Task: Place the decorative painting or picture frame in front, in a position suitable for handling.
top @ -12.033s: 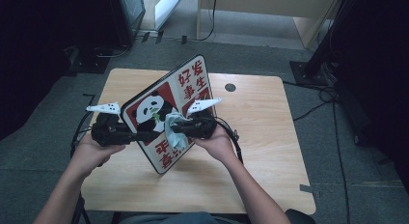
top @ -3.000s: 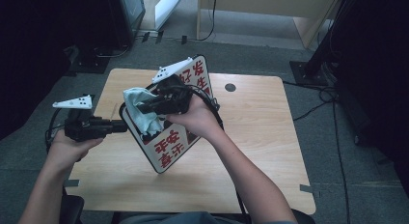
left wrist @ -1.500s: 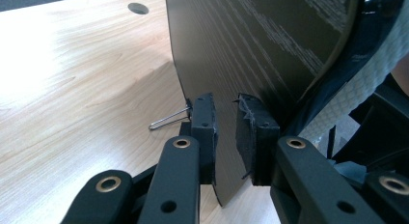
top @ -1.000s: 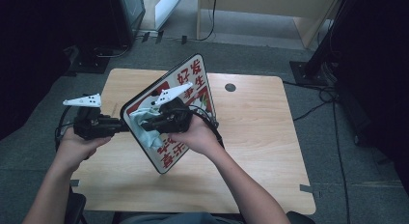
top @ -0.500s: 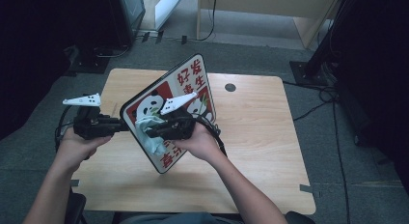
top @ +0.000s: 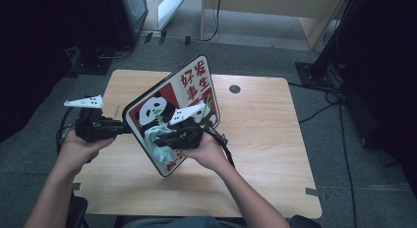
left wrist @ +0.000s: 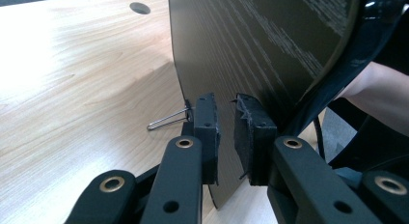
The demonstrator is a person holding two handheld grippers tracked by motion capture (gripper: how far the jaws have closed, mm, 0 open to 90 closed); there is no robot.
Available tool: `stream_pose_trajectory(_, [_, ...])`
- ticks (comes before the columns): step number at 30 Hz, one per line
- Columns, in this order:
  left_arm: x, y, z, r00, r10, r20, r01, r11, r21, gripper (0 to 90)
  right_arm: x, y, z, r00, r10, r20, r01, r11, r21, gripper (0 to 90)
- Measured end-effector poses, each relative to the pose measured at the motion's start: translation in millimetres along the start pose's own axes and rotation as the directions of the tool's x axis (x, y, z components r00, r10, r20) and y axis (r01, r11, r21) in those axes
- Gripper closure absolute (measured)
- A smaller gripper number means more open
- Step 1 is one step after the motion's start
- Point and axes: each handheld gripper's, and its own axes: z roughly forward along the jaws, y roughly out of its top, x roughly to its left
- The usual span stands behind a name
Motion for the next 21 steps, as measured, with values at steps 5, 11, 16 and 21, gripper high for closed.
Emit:
stream_pose_trajectory(5, [0.1, 0.5, 0.4, 0.9999, -0.014, 0.007, 0.014, 0.9999, 0.008, 81.1, -2.2, -13.7, 3.2, 0.9997, 0.025, 0.0, -0.025, 1.0, 0.0, 84.2])
stream_pose_trajectory(11, [0.0, 0.4, 0.7, 0.9998, -0.018, 0.007, 0.018, 0.9998, 0.006, 81.2, -4.6, -27.5, 6.5, 0.9992, 0.04, 0.002, -0.04, 0.999, -0.001, 84.3])
stream_pose_trajectory(16, [0.2, 0.1, 0.8, 0.9998, -0.018, 0.009, 0.018, 0.9998, 0.005, 81.0, -6.8, -38.7, 9.2, 0.9984, 0.057, -0.004, -0.057, 0.998, 0.004, 84.3])
stream_pose_trajectory(21, [0.2, -0.4, 1.7, 0.9998, -0.02, 0.005, 0.02, 0.9998, 0.007, 81.0, -7.9, -48.5, 12.0, 0.9987, 0.051, 0.002, -0.051, 0.999, 0.017, 84.4])
